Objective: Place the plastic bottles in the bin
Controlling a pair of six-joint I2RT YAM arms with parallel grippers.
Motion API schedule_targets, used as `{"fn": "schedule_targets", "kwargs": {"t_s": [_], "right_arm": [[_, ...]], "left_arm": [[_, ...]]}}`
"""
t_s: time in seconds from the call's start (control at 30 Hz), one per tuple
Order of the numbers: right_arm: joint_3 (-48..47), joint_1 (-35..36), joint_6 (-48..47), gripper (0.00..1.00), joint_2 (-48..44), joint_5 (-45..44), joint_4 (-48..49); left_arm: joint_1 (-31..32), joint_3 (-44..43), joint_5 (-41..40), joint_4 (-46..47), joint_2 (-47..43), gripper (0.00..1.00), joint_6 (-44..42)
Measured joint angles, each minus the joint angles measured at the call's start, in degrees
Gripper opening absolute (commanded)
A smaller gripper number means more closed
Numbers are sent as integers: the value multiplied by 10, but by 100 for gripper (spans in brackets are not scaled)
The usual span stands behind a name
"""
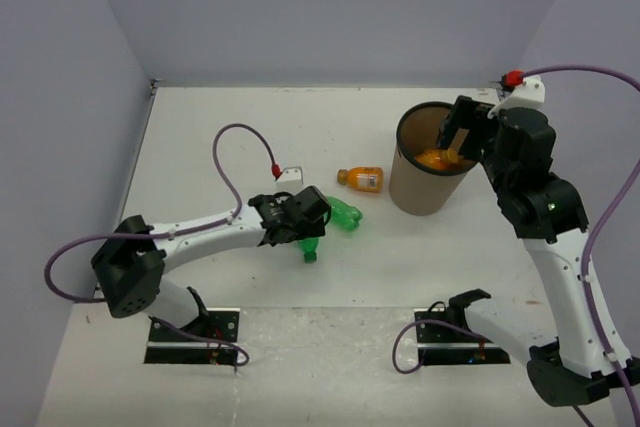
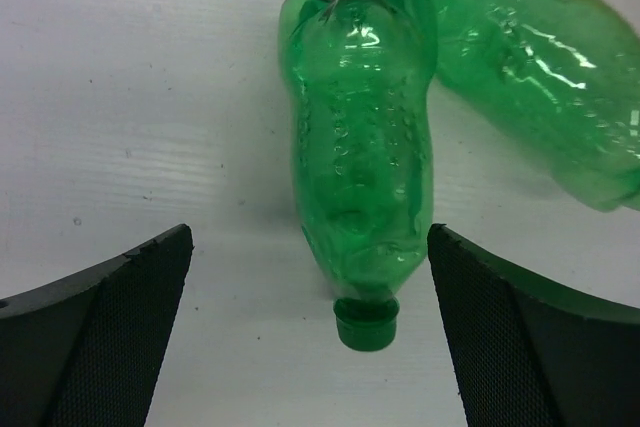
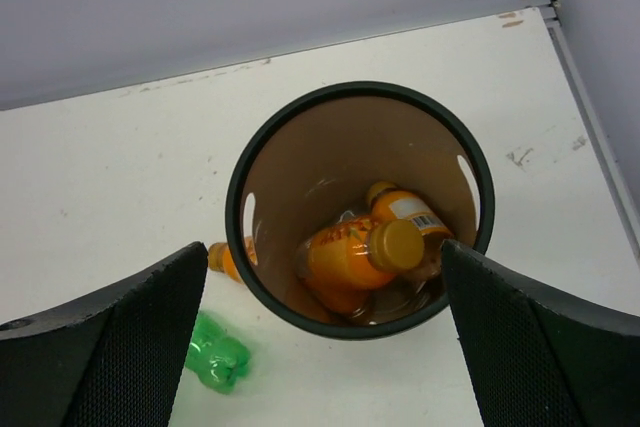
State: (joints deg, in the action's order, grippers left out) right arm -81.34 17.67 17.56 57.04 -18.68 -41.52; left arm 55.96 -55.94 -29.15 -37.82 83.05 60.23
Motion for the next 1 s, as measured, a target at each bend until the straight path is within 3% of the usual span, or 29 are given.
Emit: {"fn": "schedule_targets", "kwargs": {"t_s": [0.2, 0.3, 0.4, 0.5, 0.57, 0.73, 0.87, 1.0], "right_arm": [[29, 0, 0, 99, -5, 38, 0], [45, 2, 0, 99, -2, 54, 0], [57, 7, 0, 99, -2, 68, 0], [64, 13, 0, 99, -2, 80, 4], [72, 17, 1, 99, -5, 94, 11], [111, 19, 10, 99, -20, 184, 41], [127, 19, 21, 99, -19, 280, 66], [144, 28, 42, 99, -10, 379, 107]], "left_arm": [[1, -3, -1, 28, 102, 99, 1], [1, -4, -12, 48, 120, 94, -1], [1, -4, -20, 74, 129, 80, -10], [-2, -3, -26, 95, 133, 43, -15], [-4, -3, -31, 104, 133, 40, -20], [-5, 13, -37, 124, 125, 2, -19], [-6, 55, -50, 114, 79, 0, -8], [-4, 115, -74, 101, -37, 0, -30]]}}
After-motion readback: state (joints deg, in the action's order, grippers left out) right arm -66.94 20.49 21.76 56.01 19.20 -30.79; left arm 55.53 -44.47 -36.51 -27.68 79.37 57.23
